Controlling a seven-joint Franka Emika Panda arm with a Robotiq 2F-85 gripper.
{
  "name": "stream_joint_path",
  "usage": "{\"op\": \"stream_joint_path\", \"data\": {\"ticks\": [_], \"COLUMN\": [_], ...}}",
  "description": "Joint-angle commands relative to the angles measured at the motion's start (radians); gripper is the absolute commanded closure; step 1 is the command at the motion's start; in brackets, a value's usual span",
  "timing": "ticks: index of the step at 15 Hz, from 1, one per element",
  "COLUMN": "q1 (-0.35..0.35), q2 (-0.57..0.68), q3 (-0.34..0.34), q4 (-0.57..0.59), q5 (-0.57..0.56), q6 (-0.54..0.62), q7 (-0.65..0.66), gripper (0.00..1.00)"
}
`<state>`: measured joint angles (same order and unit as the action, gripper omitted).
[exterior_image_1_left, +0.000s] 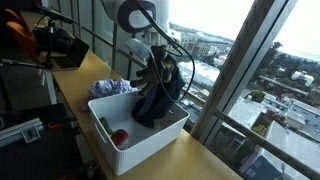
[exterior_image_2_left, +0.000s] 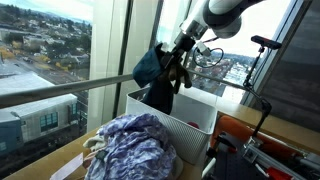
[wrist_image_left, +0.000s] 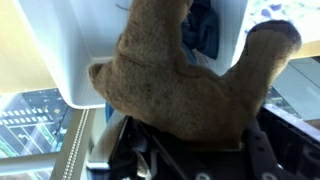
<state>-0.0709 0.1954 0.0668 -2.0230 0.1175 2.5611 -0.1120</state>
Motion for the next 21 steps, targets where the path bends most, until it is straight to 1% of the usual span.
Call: {"op": "stream_joint_path", "data": {"ticks": [1,4,13,18,21], "q1": [0.025,0.06,0.152,0.211,0.252], "q2": [-0.134,-0.23,-0.438,-0.547,-0.588], "q3": [0.008,0.004,-0.009,0.011,0.03], "q4": [-0.002,-0.008,-0.061,-0.074,-0.058], "q5": [0.055,0.083,0.131,0.125,0.114], "q6": [-0.04,-0.054,-0.082,-0.088,-0.093], "q7": [-0.028,-0.037,-0.024,0.005,0.027], "gripper": [1.0,1.0,1.0,1.0,1.0]}}
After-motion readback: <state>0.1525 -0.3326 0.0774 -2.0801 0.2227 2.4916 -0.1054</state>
